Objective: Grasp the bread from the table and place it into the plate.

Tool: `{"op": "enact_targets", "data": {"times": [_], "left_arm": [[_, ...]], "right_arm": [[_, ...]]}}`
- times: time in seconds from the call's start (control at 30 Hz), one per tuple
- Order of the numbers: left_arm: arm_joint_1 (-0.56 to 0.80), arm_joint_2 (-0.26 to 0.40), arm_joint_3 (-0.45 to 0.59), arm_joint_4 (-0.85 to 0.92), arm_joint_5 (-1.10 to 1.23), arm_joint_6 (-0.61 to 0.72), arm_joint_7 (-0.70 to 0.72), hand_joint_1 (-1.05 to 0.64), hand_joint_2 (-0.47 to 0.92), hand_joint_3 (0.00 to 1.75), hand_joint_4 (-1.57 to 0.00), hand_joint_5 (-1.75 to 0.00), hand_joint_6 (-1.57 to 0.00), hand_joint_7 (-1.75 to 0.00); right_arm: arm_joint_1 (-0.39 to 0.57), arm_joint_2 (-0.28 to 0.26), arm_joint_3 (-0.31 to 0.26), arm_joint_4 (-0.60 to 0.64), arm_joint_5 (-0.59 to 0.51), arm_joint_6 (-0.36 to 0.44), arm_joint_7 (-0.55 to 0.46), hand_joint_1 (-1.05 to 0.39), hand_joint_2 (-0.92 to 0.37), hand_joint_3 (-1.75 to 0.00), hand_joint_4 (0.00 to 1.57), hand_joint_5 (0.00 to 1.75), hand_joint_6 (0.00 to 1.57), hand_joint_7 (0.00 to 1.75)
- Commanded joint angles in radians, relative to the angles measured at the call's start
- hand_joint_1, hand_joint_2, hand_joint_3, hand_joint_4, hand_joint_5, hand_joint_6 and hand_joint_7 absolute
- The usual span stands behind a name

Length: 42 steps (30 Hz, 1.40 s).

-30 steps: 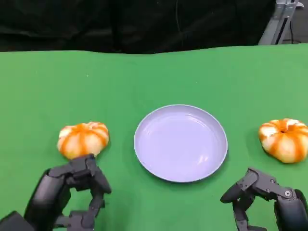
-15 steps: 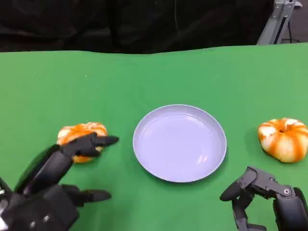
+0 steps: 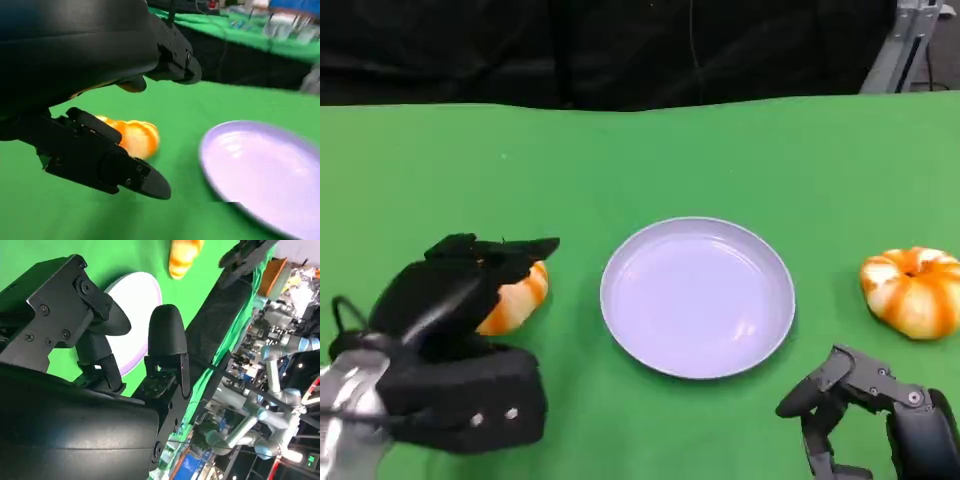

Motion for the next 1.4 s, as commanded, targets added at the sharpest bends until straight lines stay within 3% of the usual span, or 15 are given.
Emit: {"op": "enact_targets", "data": {"times": [0.03, 0.4, 0.53, 0.8, 0.93, 1.03, 1.07, 1.1, 1.17, 1.2, 1.23, 1.27, 1.37, 1.4], "left_arm": [[-0.082, 0.009, -0.077, 0.091, 0.098, 0.066, 0.034, -0.48, 0.90, 0.00, -0.05, -0.53, -0.36, -0.03], [-0.191, -0.012, -0.180, 0.255, 0.119, 0.161, 0.042, -0.46, 0.89, 0.00, -0.14, -0.36, -0.33, 0.00], [-0.301, -0.076, -0.251, 0.446, 0.168, 0.263, 0.049, -0.48, 0.90, 0.00, -0.11, -0.31, -0.28, 0.00], [-0.371, -0.112, -0.283, 0.637, 0.139, 0.277, 0.124, -0.47, 0.90, 0.00, -0.12, -0.29, -0.24, 0.00], [-0.391, -0.115, -0.288, 0.721, 0.101, 0.227, 0.184, -0.39, 0.92, 0.01, -0.18, -0.31, -0.30, -0.03], [-0.392, -0.111, -0.286, 0.774, 0.076, 0.142, 0.295, -0.26, 0.92, 0.03, -0.65, -0.57, -0.72, -0.13], [-0.393, -0.108, -0.290, 0.793, 0.073, 0.109, 0.337, -0.25, 0.90, 0.02, -0.77, -1.15, -0.96, -0.13], [-0.393, -0.105, -0.294, 0.809, 0.073, 0.083, 0.371, -0.24, 0.89, 0.01, -0.81, -1.43, -1.07, -0.13], [-0.393, -0.101, -0.298, 0.832, 0.070, 0.043, 0.416, -0.23, 0.89, 0.00, -0.87, -1.66, -1.23, -0.16], [-0.390, -0.099, -0.296, 0.837, 0.063, 0.022, 0.430, -0.22, 0.87, 0.00, -0.85, -1.71, -1.03, -0.77], [-0.389, -0.097, -0.294, 0.843, 0.058, 0.007, 0.439, -0.21, 0.88, 0.01, -0.84, -1.73, -0.86, -1.20], [-0.383, -0.092, -0.290, 0.833, 0.050, -0.007, 0.441, -0.20, 0.89, 0.02, -0.83, -1.74, -0.73, -1.46], [-0.370, -0.077, -0.289, 0.805, 0.038, -0.023, 0.449, -0.18, 0.92, 0.06, -0.81, -1.75, -0.64, -1.55], [-0.364, -0.072, -0.290, 0.794, 0.039, -0.024, 0.454, -0.17, 0.92, 0.09, -0.82, -1.75, -0.67, -1.45]], "right_arm": [[0.003, -0.006, -0.006, -0.002, 0.003, -0.005, -0.007, 0.09, -0.32, -1.34, 0.76, 1.62, 0.80, 1.28], [0.008, -0.003, -0.002, -0.009, 0.006, -0.001, -0.003, 0.11, -0.32, -1.35, 0.75, 1.63, 0.80, 1.29], [0.013, -0.003, -0.001, -0.012, 0.005, -0.004, -0.004, 0.08, -0.31, -1.35, 0.76, 1.63, 0.80, 1.28], [0.019, -0.003, 0.000, -0.025, 0.006, 0.004, 0.002, 0.08, -0.31, -1.35, 0.76, 1.63, 0.80, 1.28], [0.020, -0.003, 0.000, -0.026, 0.002, 0.003, 0.000, 0.08, -0.31, -1.35, 0.75, 1.62, 0.80, 1.28], [0.021, -0.005, -0.001, -0.026, 0.000, 0.000, -0.001, 0.08, -0.30, -1.35, 0.76, 1.61, 0.81, 1.28], [0.022, -0.004, -0.001, -0.027, 0.001, 0.000, -0.001, 0.07, -0.31, -1.35, 0.76, 1.61, 0.81, 1.28], [0.022, -0.004, 0.000, -0.026, 0.002, 0.000, -0.001, 0.07, -0.31, -1.35, 0.76, 1.60, 0.81, 1.28], [0.022, -0.004, 0.000, -0.026, 0.003, 0.000, 0.000, 0.07, -0.31, -1.34, 0.76, 1.60, 0.81, 1.28], [0.022, -0.004, 0.000, -0.026, 0.004, 0.001, 0.001, 0.06, -0.31, -1.34, 0.76, 1.60, 0.81, 1.27], [0.022, -0.004, 0.000, -0.026, 0.004, 0.002, 0.001, 0.06, -0.31, -1.34, 0.76, 1.60, 0.81, 1.27], [0.020, -0.005, 0.000, -0.024, 0.001, -0.001, -0.001, 0.06, -0.31, -1.34, 0.76, 1.60, 0.81, 1.27], [0.016, -0.005, -0.001, -0.023, -0.005, -0.004, -0.004, 0.06, -0.31, -1.34, 0.76, 1.61, 0.81, 1.27], [0.016, -0.005, 0.000, -0.024, -0.006, -0.002, -0.003, 0.06, -0.31, -1.34, 0.76, 1.61, 0.81, 1.27]]}}
